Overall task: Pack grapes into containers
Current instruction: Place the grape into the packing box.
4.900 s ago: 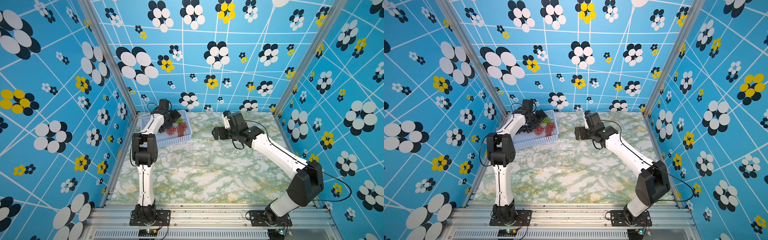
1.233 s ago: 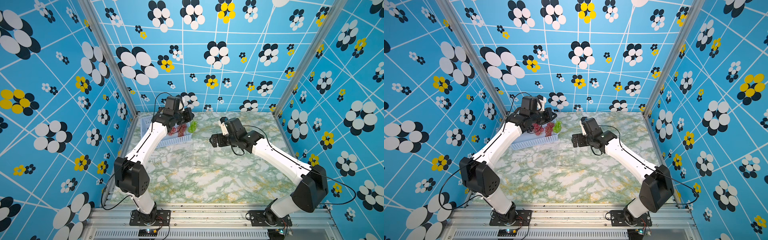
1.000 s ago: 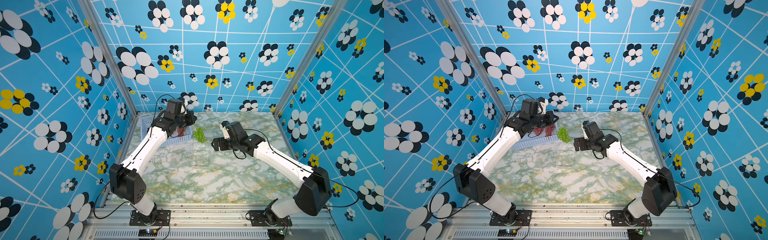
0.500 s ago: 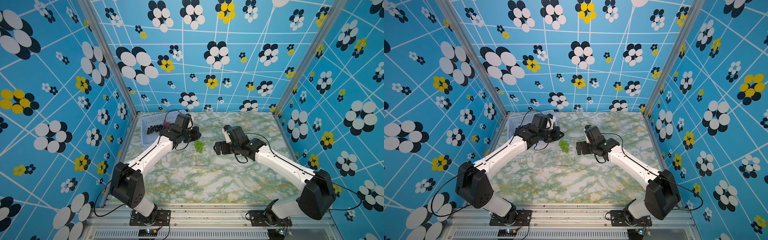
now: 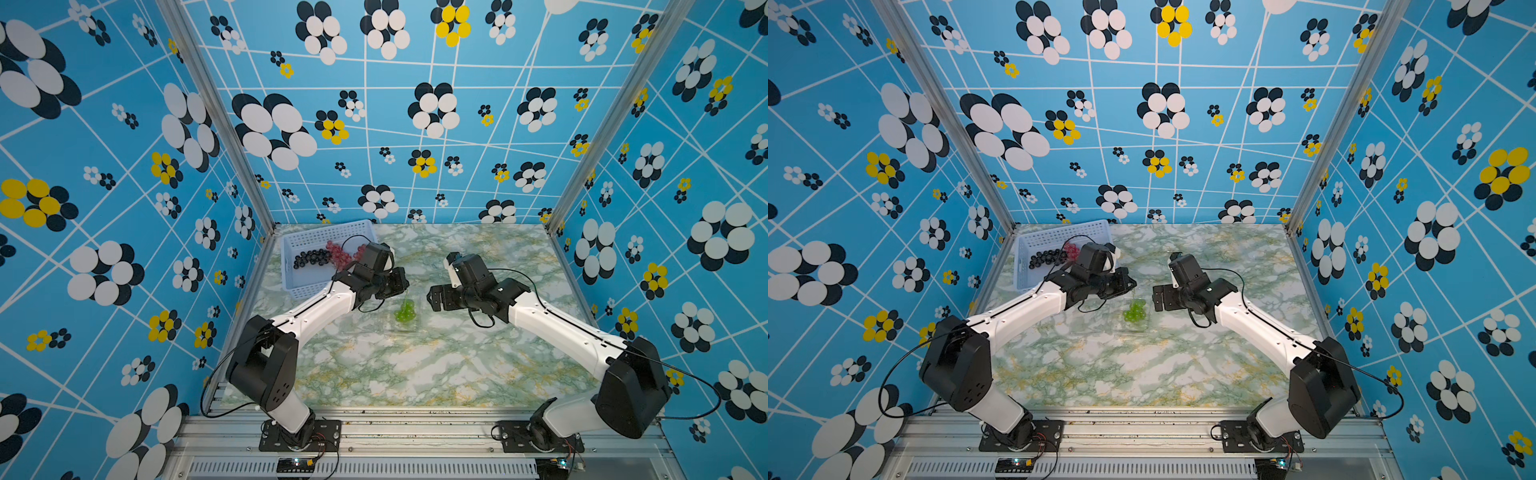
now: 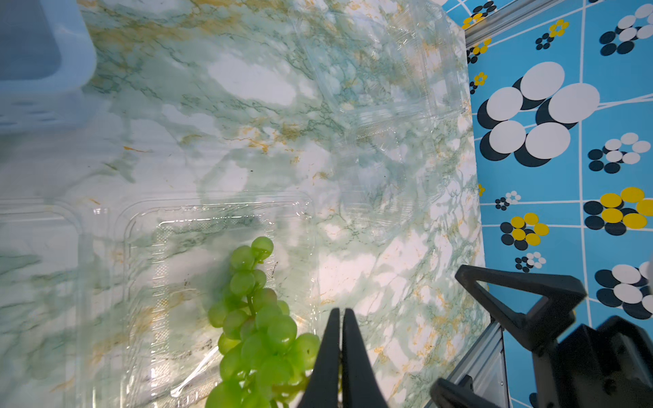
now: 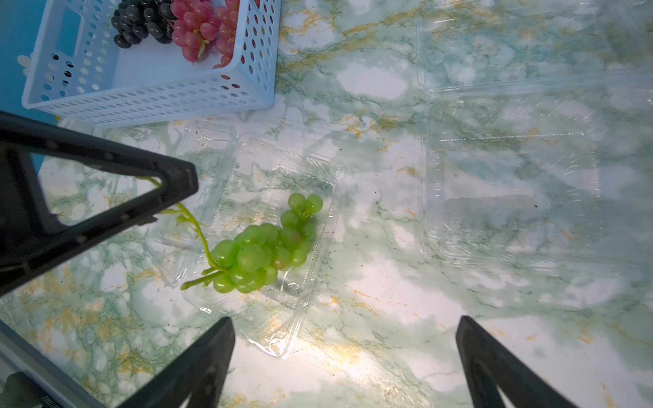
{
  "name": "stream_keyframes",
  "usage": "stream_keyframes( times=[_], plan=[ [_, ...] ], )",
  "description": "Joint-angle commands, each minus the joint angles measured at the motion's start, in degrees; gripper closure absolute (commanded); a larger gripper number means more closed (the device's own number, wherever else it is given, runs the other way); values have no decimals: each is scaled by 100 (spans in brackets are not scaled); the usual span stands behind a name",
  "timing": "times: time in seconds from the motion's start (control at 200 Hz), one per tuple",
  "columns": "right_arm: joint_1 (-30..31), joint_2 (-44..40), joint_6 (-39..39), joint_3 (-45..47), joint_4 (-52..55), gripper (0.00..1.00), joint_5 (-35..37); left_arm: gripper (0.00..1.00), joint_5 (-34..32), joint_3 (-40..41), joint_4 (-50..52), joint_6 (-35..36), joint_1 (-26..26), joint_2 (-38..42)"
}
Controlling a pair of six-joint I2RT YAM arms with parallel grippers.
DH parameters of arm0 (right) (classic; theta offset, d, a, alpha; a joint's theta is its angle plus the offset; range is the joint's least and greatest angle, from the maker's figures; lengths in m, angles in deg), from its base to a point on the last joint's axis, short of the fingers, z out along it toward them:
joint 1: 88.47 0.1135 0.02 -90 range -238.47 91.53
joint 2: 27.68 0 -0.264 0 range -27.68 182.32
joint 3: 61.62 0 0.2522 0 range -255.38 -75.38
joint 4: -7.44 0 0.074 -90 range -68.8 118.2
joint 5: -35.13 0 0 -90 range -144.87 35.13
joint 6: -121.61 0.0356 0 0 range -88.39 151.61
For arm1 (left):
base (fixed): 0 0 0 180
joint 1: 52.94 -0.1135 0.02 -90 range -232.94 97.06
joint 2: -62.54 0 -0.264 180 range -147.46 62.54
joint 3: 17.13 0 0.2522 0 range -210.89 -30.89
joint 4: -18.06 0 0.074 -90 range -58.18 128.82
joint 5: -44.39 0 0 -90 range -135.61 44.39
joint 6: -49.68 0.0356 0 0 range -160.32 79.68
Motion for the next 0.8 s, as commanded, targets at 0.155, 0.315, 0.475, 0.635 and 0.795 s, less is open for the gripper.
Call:
stream_keyframes(
  times=[0.155, 0.315, 0.475, 0.635, 0.795],
  plan=[
    [26, 191, 101, 121, -146, 1, 52, 100, -27, 84, -163, 64, -19, -494],
    [27, 241, 112, 114, -193, 1, 8, 100, -172, 32, -23, 127, -168, -727],
    [29, 260, 158, 122, -217, 1, -61, 100, -445, -248, 427, 419, -264, -925],
    [27, 291, 223, 154, -271, 1, -157, 100, -475, -355, 458, 488, -464, -1064],
    [35, 307, 261, 159, -286, 1, -216, 100, -292, -507, 451, 574, -523, -1188]
  ],
)
